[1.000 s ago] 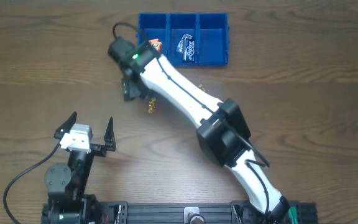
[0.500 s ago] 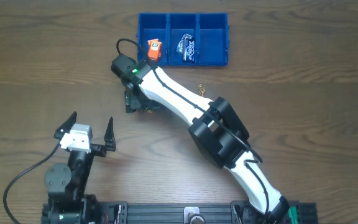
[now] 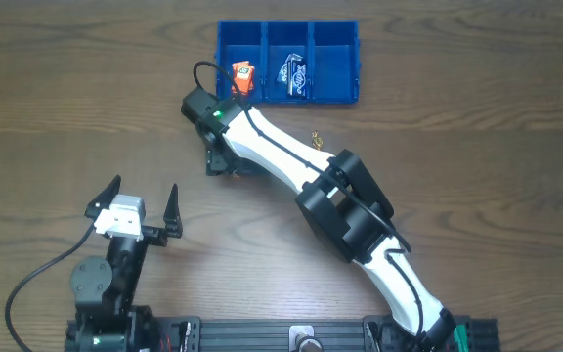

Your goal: Sort Candies Into Trays

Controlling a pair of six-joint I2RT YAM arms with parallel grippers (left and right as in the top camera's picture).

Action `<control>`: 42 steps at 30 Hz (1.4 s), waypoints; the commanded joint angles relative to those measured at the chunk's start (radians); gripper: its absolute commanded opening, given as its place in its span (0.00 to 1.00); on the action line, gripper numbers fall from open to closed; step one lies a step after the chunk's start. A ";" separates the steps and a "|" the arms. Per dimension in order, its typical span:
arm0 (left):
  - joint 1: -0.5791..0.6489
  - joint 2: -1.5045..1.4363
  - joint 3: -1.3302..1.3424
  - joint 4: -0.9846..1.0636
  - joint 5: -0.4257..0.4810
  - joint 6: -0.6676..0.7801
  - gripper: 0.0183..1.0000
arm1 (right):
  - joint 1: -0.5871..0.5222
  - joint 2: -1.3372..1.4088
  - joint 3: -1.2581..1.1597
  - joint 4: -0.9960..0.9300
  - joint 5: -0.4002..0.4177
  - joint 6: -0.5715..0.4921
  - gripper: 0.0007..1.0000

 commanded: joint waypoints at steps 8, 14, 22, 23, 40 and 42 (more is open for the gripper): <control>0.004 -0.006 -0.014 -0.048 0.024 -0.004 1.00 | -0.006 -0.028 -0.004 0.021 0.036 0.012 0.46; 0.004 -0.006 -0.014 -0.047 0.024 -0.004 1.00 | -0.006 -0.021 -0.004 0.033 0.036 0.012 0.45; 0.004 -0.006 -0.014 -0.048 0.024 -0.004 1.00 | -0.006 -0.010 -0.004 0.045 0.035 0.012 0.40; 0.004 -0.006 -0.014 -0.048 0.024 -0.004 1.00 | -0.006 -0.010 -0.004 0.046 0.035 0.012 0.39; 0.004 -0.006 -0.014 -0.048 0.024 -0.004 1.00 | -0.006 -0.004 -0.004 0.048 0.035 0.012 0.22; 0.004 -0.006 -0.014 -0.048 0.024 -0.004 1.00 | -0.006 -0.004 -0.004 0.048 0.035 0.012 0.19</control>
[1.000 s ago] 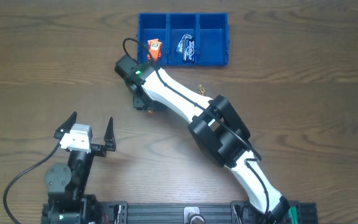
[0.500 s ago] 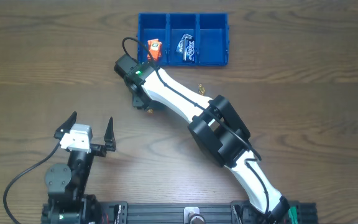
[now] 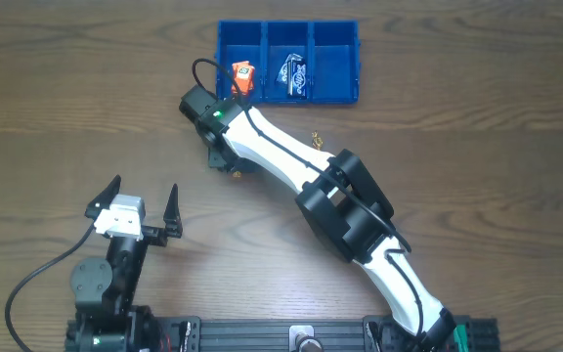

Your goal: Sort Candies Into Trays

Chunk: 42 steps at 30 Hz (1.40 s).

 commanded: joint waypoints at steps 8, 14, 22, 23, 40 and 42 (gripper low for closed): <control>0.004 -0.006 -0.014 -0.047 0.024 -0.004 1.00 | -0.006 -0.004 -0.003 0.006 0.017 0.003 0.15; 0.004 -0.006 -0.014 -0.047 0.024 -0.004 1.00 | -0.013 -0.028 0.025 -0.018 0.032 -0.029 0.13; 0.004 -0.006 -0.014 -0.047 0.024 -0.004 1.00 | -0.077 -0.211 0.059 -0.116 0.203 -0.065 0.13; 0.004 -0.006 -0.014 -0.047 0.024 -0.004 1.00 | -0.092 -0.239 0.059 -0.122 0.216 -0.087 0.13; 0.004 -0.006 -0.014 -0.047 0.024 -0.004 1.00 | -0.398 -0.314 0.058 0.063 0.325 -0.417 0.11; 0.004 -0.006 -0.014 -0.047 0.024 -0.004 1.00 | -0.423 -0.288 0.058 0.077 0.312 -0.417 0.11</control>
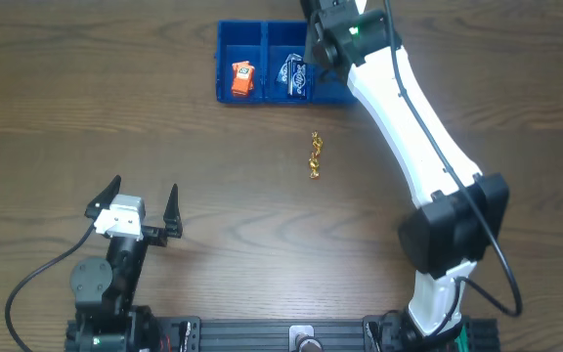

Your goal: Sort Candies Into Trays

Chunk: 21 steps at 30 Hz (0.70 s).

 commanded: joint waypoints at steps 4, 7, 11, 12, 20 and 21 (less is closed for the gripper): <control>0.004 -0.006 -0.014 -0.047 0.024 -0.004 1.00 | -0.068 0.107 -0.001 0.026 -0.060 -0.077 0.11; 0.004 -0.006 -0.014 -0.047 0.024 -0.004 1.00 | -0.071 0.139 -0.001 0.034 -0.063 -0.097 0.11; 0.004 -0.006 -0.014 -0.047 0.024 -0.004 1.00 | -0.071 0.177 -0.002 0.062 -0.063 -0.102 0.11; 0.004 -0.006 -0.014 -0.047 0.024 -0.004 1.00 | -0.071 0.188 -0.002 0.072 -0.063 -0.102 0.11; 0.004 -0.006 -0.014 -0.047 0.024 -0.004 1.00 | -0.072 0.239 -0.002 0.181 -0.062 -0.116 0.11; 0.004 -0.006 -0.014 -0.047 0.024 -0.004 1.00 | -0.072 0.246 -0.002 0.198 -0.061 -0.125 0.11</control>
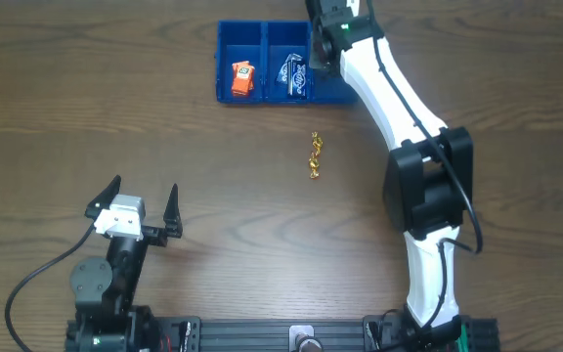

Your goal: Sort Candies Into Trays

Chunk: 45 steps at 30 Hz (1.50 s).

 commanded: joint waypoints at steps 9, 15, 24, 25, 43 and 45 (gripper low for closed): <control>0.004 -0.006 -0.014 -0.047 0.024 -0.004 1.00 | -0.005 0.068 0.000 0.099 0.003 -0.034 0.11; 0.004 -0.006 -0.014 -0.047 0.024 -0.004 1.00 | -0.018 0.068 0.000 0.105 0.002 -0.034 0.12; 0.004 -0.006 -0.014 -0.047 0.024 -0.004 1.00 | -0.018 0.068 0.000 0.101 0.003 -0.034 0.72; 0.004 -0.006 -0.014 -0.047 0.024 -0.004 1.00 | -0.018 0.068 0.000 0.101 0.003 -0.034 0.77; 0.004 -0.006 -0.014 -0.047 0.024 -0.004 1.00 | -0.026 0.004 0.000 0.077 -0.018 -0.034 1.00; 0.004 -0.006 -0.014 -0.047 0.024 -0.004 1.00 | -0.026 -0.036 0.000 0.049 -0.043 -0.034 1.00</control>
